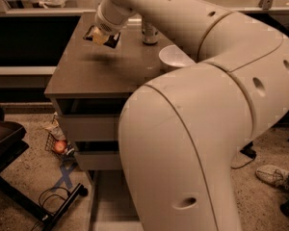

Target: Pick rxbar chocolate from bottom drawer and place on counter

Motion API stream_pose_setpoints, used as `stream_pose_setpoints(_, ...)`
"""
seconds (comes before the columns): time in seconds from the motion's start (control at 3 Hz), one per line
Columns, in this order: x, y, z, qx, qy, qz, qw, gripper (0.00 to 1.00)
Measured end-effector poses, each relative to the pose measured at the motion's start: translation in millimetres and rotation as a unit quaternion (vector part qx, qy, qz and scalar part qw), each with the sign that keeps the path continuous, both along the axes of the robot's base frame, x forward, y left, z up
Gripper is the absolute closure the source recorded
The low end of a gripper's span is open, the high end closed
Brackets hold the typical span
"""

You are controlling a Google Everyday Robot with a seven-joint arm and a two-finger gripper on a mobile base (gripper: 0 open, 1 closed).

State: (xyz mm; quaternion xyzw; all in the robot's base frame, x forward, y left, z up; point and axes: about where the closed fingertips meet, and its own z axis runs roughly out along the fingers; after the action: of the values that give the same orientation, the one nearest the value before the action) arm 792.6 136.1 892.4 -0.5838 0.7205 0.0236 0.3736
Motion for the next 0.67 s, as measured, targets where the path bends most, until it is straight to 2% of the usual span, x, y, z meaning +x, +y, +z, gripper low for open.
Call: stream_pose_setpoints(0.67, 0.8, 4.4, -5.0, -0.001, 0.003, 0.002, 1.0000, 0.21)
